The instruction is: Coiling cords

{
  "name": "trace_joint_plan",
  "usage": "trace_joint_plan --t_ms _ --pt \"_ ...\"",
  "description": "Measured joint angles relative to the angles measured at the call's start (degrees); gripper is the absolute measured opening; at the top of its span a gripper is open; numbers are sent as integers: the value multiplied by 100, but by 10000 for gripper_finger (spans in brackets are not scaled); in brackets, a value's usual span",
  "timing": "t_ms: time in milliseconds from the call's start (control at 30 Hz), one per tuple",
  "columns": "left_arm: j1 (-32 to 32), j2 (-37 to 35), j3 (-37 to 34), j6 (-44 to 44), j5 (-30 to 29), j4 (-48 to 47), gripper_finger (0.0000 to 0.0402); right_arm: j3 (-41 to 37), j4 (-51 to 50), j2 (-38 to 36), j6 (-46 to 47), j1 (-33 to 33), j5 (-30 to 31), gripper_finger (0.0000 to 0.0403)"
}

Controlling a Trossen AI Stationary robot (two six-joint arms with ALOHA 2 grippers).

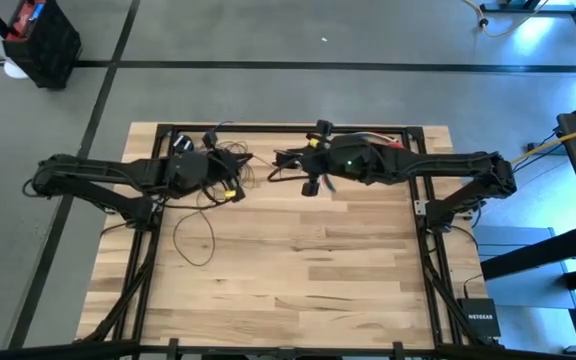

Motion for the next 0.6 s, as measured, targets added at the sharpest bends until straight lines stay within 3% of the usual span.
trace_joint_plan --t_ms 133,467,600 --pt "279 -14 -117 -1 -220 105 4 0 38 -50 97 4 -624 2" --pt "366 -500 -115 209 -147 362 5 11 -335 -55 122 30 -546 2" --pt "378 -543 -115 -42 259 183 5 9 7 -57 82 39 -602 2"
